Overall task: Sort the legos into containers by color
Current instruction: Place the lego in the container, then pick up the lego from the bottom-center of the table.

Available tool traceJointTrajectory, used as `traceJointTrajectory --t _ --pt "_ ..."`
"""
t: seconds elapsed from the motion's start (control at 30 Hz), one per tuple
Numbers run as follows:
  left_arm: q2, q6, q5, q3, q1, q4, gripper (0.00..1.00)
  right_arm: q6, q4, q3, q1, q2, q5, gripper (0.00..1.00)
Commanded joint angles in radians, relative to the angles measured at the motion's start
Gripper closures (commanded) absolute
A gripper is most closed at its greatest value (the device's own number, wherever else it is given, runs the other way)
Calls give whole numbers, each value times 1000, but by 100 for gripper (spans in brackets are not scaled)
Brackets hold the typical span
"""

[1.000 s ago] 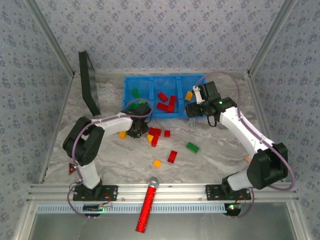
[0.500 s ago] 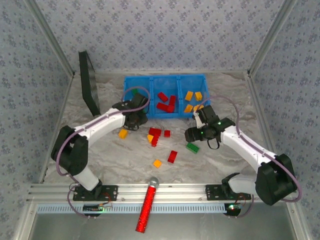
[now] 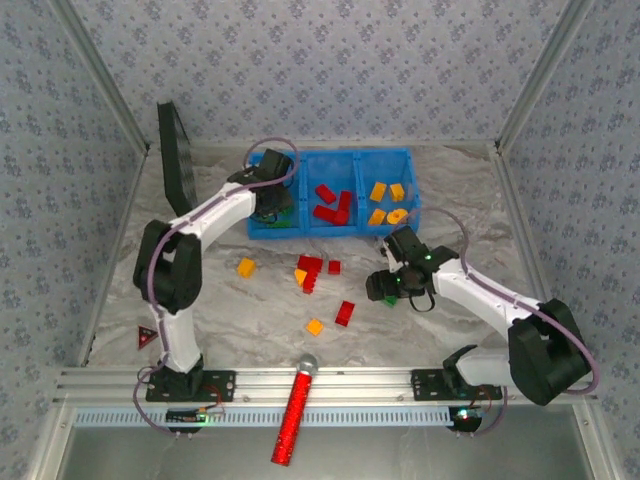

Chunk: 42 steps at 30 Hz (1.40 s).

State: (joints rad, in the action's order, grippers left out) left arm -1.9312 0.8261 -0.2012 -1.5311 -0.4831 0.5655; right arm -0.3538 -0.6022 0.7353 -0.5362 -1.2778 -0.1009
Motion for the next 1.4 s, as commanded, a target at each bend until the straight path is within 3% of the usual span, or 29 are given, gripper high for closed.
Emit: traceJointTrajectory --t 0.0,0.3,0.67,1.23,1.37 --pt "-54 -38 21 -47 12 -2 72 -57 -18 -18 -28 0 26 22" --pt "-98 -38 39 -72 12 -9 70 -89 -27 -51 -68 -9 35 22" --pt "-71 -46 49 -64 12 -9 40 -83 -43 -40 -80 -22 75 22" --pt "52 -65 71 -17 14 -17 36 24 -83 34 -72 -92 155 21" --pt "97 -83 68 -4 12 -14 35 29 -75 54 -64 -123 111 18"
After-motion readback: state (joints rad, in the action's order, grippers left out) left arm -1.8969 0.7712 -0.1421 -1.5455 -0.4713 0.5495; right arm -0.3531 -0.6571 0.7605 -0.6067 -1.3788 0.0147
